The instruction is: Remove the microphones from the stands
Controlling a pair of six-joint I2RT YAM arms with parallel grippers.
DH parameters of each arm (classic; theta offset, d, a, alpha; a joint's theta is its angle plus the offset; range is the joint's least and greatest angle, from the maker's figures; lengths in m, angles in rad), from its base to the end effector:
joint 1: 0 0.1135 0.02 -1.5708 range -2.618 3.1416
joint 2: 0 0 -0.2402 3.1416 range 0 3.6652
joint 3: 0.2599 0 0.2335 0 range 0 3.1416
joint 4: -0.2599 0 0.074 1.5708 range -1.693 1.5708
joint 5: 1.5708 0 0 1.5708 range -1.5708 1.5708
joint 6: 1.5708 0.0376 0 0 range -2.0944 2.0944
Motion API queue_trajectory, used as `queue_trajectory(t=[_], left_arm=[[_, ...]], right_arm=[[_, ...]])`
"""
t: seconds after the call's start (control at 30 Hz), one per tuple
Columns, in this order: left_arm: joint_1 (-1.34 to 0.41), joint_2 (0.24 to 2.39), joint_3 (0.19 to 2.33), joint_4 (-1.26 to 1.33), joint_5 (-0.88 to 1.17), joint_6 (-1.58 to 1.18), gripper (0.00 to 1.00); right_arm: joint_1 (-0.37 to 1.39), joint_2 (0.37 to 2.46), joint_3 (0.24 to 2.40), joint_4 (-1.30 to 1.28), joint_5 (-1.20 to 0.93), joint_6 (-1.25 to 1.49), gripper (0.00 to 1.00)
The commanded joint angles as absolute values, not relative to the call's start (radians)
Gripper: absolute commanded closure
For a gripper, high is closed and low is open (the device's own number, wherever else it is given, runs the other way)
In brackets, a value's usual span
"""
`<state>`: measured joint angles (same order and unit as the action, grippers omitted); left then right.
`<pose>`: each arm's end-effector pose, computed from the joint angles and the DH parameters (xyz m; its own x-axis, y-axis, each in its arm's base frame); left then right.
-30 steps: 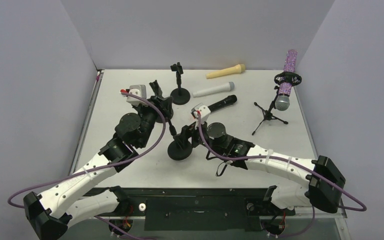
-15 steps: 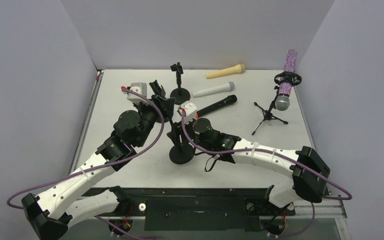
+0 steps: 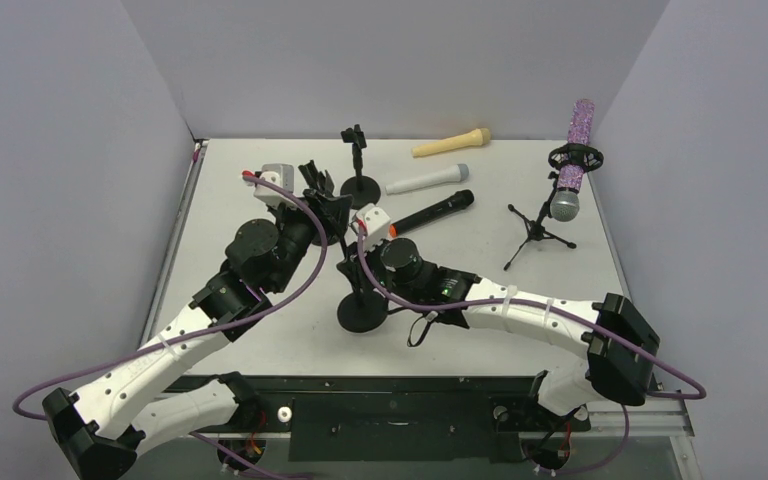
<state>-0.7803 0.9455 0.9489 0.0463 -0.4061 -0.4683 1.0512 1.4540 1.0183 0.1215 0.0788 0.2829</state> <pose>0.1620 -0.1395 0.3744 -0.1336 -0.4512 -0.8824 0.3424 0.8145 -0.4683 0.1654 0.2832 0.2768 -0.3785 -0.1013 -0.9200 -0.7524 0.6126 0.2421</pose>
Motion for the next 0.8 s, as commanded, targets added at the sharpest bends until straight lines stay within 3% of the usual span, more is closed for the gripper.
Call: queue_trajectory(t=[0.0,0.03,0.1,0.13,0.17,0.2,0.23,0.27,0.53,0.77], left_arm=[[-0.770,0.915,1.014,0.150,-0.378,-0.491,1.00],[-0.769,0.915,1.015,0.151,-0.365,-0.483,0.99],[-0.766,0.919,1.019,0.152,-0.332,-0.464,0.77],[-0.767,0.922,1.025,0.148,-0.324,-0.458,0.53],[-0.766,0.924,1.027,0.144,-0.311,-0.451,0.43],[-0.767,0.926,1.032,0.139,-0.304,-0.444,0.24],[-0.766,0.926,1.033,0.138,-0.293,-0.431,0.17],[-0.766,0.925,1.033,0.134,-0.289,-0.425,0.02],[-0.757,0.814,0.915,0.194,-0.245,-0.347,0.04],[-0.743,0.783,0.757,0.314,-0.046,-0.340,0.04]], right_arm=[[1.041,1.425,1.063,0.109,0.138,0.293,1.00],[1.040,1.412,1.067,0.104,0.140,0.294,1.00],[1.033,1.395,1.080,0.078,0.149,0.299,1.00],[1.028,1.389,1.086,0.061,0.150,0.301,1.00],[1.023,1.378,1.096,0.051,0.156,0.302,1.00],[1.020,1.372,1.102,0.030,0.159,0.305,1.00],[1.012,1.365,1.113,0.019,0.162,0.308,1.00],[1.007,1.357,1.119,-0.009,0.162,0.310,1.00],[0.915,1.324,1.247,-0.216,0.175,0.355,1.00],[0.875,1.308,1.402,-0.370,0.211,0.385,1.00]])
